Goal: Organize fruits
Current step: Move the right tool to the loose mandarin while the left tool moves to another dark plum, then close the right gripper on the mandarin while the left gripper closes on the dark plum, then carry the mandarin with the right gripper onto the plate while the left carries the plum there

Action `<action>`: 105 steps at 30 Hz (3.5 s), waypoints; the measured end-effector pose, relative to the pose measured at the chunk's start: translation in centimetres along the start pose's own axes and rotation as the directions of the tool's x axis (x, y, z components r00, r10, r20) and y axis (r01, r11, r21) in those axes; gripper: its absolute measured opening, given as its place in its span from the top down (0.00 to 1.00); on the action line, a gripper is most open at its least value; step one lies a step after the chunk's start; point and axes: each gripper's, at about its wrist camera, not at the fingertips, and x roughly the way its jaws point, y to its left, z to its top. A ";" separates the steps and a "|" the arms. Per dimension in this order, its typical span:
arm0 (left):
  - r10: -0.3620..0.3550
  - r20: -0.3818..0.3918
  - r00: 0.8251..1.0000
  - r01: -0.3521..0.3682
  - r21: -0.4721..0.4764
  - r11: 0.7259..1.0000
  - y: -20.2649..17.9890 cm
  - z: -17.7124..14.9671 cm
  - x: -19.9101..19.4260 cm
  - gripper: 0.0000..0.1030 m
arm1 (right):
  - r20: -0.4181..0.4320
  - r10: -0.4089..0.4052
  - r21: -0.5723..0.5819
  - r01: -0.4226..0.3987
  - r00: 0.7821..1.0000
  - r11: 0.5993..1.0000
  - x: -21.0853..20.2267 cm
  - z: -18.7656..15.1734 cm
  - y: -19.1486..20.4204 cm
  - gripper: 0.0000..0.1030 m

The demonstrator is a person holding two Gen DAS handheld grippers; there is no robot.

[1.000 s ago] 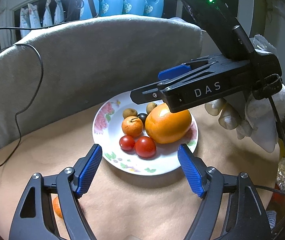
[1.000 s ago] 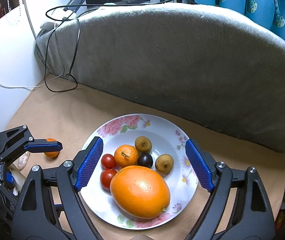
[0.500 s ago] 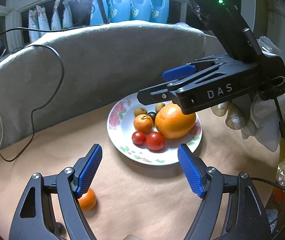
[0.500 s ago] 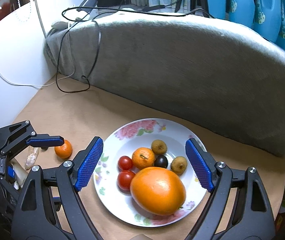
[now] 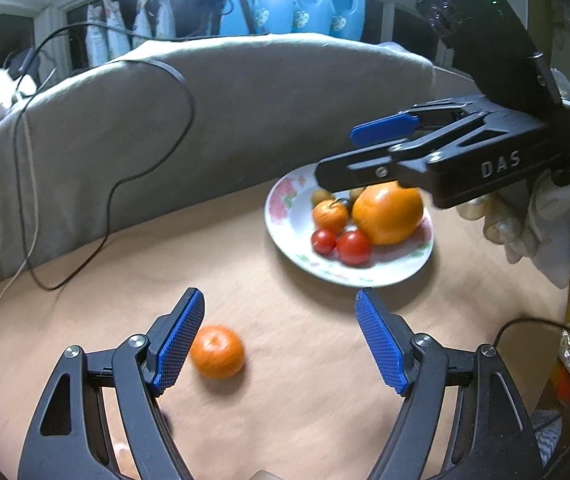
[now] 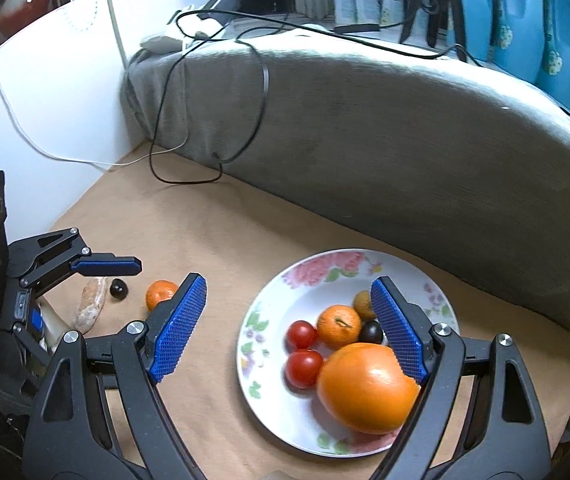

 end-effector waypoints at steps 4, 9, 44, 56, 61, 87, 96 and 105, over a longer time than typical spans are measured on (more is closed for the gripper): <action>0.022 -0.023 0.999 -0.022 -0.002 1.000 1.1 -1.5 -0.5 0.24 | -0.004 0.022 -0.022 -0.022 1.000 1.000 0.4 0.0 1.0 0.16; 0.046 -0.060 0.997 -0.047 -0.016 0.999 2.6 -3.1 -1.0 0.24 | -0.019 0.049 -0.052 -0.050 0.999 0.997 1.2 -0.1 2.4 0.16; -0.005 -0.180 0.984 -0.027 -0.178 0.984 8.7 -7.3 -0.4 0.52 | -0.194 0.160 -0.171 -0.194 0.968 0.966 9.1 -1.0 10.1 0.32; -0.010 -0.177 0.984 -0.023 -0.187 0.982 9.3 -7.5 -0.2 0.64 | -0.250 0.178 -0.139 -0.218 0.952 0.966 11.8 -1.1 10.3 0.44; -0.006 -0.173 0.985 -0.027 -0.187 0.982 9.5 -7.6 -0.3 0.68 | -0.279 0.186 -0.125 -0.228 0.942 0.966 12.4 -1.4 10.1 0.50; 0.000 -0.125 0.992 -0.017 -0.132 0.991 6.8 -6.9 -1.8 0.80 | -0.239 0.192 -0.096 -0.220 0.952 0.971 10.4 -1.3 9.3 0.58; -0.005 -0.094 0.996 -0.006 -0.116 0.993 5.6 -5.9 -2.7 0.80 | -0.201 0.184 -0.091 -0.205 0.962 0.974 8.0 -1.0 8.6 0.58; -0.025 -0.058 0.998 0.018 -0.105 0.994 4.3 -4.7 -2.7 0.80 | -0.154 0.167 -0.073 -0.180 0.974 0.981 5.6 -0.5 6.8 0.58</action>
